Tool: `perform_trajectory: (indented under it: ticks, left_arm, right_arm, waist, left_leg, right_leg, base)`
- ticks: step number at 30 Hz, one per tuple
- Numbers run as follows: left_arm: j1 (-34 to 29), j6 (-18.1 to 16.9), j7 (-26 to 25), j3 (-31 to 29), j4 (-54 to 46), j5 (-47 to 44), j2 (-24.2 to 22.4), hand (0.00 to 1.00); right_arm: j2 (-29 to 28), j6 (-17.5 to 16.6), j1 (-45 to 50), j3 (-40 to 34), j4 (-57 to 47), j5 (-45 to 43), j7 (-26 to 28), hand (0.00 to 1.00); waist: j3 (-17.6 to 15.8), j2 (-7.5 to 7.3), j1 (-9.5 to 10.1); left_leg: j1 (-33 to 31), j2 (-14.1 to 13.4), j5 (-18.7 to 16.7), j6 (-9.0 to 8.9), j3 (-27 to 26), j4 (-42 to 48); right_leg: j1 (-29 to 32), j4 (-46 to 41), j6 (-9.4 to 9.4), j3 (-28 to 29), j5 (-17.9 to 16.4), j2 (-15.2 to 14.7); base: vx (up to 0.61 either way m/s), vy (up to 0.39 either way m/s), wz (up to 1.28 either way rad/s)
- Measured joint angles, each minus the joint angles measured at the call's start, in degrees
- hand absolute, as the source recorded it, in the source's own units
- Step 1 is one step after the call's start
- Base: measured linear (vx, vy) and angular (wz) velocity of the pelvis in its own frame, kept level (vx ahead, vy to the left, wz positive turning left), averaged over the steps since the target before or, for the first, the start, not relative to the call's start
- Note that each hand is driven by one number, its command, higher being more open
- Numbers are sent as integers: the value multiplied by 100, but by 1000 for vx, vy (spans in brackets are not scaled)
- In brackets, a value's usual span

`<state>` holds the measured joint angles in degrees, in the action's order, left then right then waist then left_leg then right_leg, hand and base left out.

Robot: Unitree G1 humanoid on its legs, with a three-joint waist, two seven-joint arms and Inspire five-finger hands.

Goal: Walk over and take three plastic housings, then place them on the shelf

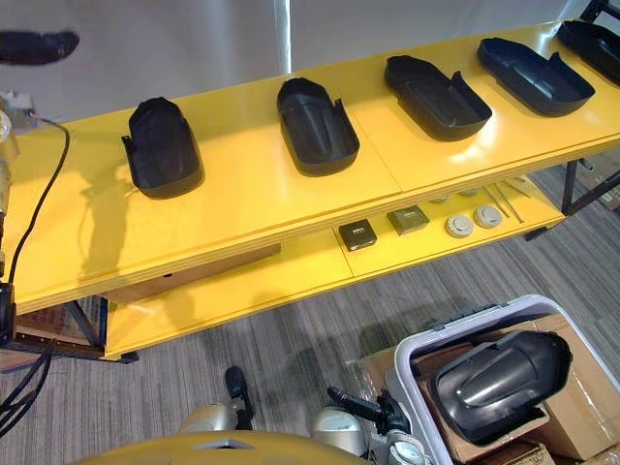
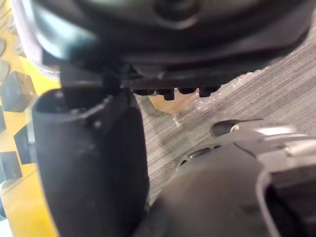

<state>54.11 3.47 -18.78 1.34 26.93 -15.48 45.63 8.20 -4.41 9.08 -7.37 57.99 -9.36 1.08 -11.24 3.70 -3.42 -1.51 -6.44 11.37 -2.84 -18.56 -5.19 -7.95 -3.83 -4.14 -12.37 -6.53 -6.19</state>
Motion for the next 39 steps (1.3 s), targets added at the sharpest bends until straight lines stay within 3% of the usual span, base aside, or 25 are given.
perform_trajectory:
  ticks: [5,9,11,13,14,16,20,27,31,32,39]
  left_arm:
    - [-1179,-797,5,-449,-1846,-447,-504,100]
    - [-2922,-1336,6,-1290,-3633,-406,-1637,100]
    - [-3932,-1598,14,-1445,-4119,-36,-2348,100]
    - [-4461,-1692,14,-1466,-4150,78,-2630,100]
    - [-4841,-1715,-31,-1481,-4149,124,-2779,100]
    - [-5101,-1719,-75,-1559,-4143,239,-2801,100]
    - [-5287,-1869,-147,-1681,-4146,288,-2801,100]
    - [-5830,-2288,-55,-1791,-4330,445,-3044,100]
    - [-6006,-2481,174,-1894,-4349,207,-3190,100]
    - [-6594,-2718,449,-2315,-4789,-12,-3790,100]
    - [-6584,-2711,448,-2108,-4780,1,-3788,100]
  right_arm:
    - [-10,-140,28,-142,259,8,-50,100]
    - [-14,-391,129,-162,243,4,-217,100]
    - [-45,-401,197,-160,235,17,-321,100]
    - [-81,-400,261,-158,233,16,-340,100]
    - [-123,-401,304,-156,231,10,-341,100]
    - [-145,-425,300,-140,216,-1,-323,100]
    - [-209,-630,185,-106,171,-54,-230,100]
    - [-247,-867,65,-56,-114,-236,260,100]
    - [-250,-914,38,14,-390,-292,219,100]
    - [-402,-998,-63,-152,-1157,-457,-15,100]
    - [-400,-995,28,-144,-978,-514,-32,100]
  waist:
    - [328,89,5]
    - [457,166,39]
    - [533,114,186]
    - [578,46,291]
    - [644,-58,367]
    - [683,-170,497]
    - [740,-283,551]
    - [774,-209,651]
    - [774,-212,663]
    - [572,-98,603]
    - [571,-98,625]
  left_leg:
    - [-1,-33,5,-5,21,-6]
    - [2,-31,-24,-40,68,-8]
    - [-36,-31,-28,-48,171,-7]
    - [-43,-23,-25,-50,227,-7]
    - [-101,-5,-13,-39,298,-7]
    - [-143,4,-5,-31,338,-7]
    - [-197,71,16,3,431,-7]
    - [-212,114,1,38,500,-6]
    - [-240,140,4,43,560,-6]
    - [-326,175,93,104,636,-6]
    - [-313,172,76,95,611,-5]
  right_leg:
    - [0,-4,-6,-6,6,19]
    - [-4,23,-36,-48,25,0]
    - [-46,106,-34,-171,28,15]
    - [-82,121,-33,-227,28,19]
    - [-105,174,-33,-313,34,24]
    - [-102,210,-28,-343,53,30]
    - [-108,216,-40,-427,60,-5]
    - [-159,264,-36,-516,57,-38]
    - [-205,304,-27,-620,47,-27]
    - [-97,181,-31,-693,44,-63]
    - [-98,194,-36,-629,50,-63]
  base:
    - [-16,1,0]
    - [-38,13,5]
    - [-39,6,21]
    - [-10,-5,23]
    - [-3,-4,28]
    - [6,2,17]
    - [2,15,12]
    - [-12,6,6]
    - [4,-10,13]
    - [0,0,0]
    - [0,0,-1]
